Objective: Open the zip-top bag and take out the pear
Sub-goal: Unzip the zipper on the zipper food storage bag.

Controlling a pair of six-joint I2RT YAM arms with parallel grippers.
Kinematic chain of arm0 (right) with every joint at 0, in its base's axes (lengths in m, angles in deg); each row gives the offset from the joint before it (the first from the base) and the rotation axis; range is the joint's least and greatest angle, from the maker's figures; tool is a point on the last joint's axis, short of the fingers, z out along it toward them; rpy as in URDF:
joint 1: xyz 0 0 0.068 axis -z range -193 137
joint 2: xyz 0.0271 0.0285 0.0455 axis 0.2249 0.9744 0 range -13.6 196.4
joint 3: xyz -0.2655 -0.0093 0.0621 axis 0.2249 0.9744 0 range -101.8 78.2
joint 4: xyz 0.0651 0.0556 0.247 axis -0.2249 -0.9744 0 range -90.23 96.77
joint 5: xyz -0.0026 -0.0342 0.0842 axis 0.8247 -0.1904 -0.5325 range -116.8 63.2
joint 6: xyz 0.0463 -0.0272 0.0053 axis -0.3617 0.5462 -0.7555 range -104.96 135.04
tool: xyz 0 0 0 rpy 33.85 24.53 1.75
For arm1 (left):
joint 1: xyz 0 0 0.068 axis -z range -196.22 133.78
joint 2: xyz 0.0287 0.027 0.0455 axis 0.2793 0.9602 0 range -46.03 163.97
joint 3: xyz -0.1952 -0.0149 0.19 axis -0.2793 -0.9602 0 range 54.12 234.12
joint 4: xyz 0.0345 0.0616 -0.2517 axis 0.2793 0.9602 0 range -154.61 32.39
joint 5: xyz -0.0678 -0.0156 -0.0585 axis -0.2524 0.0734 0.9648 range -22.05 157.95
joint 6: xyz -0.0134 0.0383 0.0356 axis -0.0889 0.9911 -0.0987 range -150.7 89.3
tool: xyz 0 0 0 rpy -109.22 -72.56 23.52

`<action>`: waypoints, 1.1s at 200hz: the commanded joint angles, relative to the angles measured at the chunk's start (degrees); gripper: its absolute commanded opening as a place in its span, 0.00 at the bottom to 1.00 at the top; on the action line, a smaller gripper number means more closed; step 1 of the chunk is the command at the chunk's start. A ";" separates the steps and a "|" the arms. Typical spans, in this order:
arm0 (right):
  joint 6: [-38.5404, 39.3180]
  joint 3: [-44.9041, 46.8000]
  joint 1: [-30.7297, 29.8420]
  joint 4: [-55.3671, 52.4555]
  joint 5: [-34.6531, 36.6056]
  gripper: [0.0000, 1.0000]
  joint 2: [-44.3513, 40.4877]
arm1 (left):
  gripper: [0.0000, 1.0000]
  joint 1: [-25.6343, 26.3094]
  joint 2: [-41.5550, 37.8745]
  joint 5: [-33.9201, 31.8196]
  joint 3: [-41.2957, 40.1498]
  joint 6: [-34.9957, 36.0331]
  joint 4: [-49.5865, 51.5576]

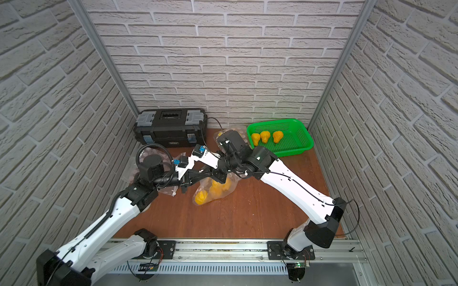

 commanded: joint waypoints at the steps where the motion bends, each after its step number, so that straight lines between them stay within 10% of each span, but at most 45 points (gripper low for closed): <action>1: 0.33 0.62 -0.33 1.60 0.42 0.22 -2.56 | 0.00 -0.35 -1.00 1.43 1.17 1.28 -0.90; 62: 0.89 1.02 -0.32 1.50 -0.71 0.06 -2.30 | 0.00 -0.32 -1.74 0.86 1.81 0.75 -0.71; 81: 0.99 1.37 -0.29 1.64 -0.32 0.04 -2.52 | 0.20 -0.40 -3.34 -0.37 1.70 0.77 -0.75; 116: 0.81 1.64 -0.33 1.85 -0.12 0.04 -2.54 | 0.00 -0.33 -4.65 -0.14 1.75 1.83 0.13; 220: 0.01 1.45 -0.43 2.34 -1.75 0.25 -1.40 | 0.00 -0.29 -3.05 1.60 1.88 2.24 1.06</action>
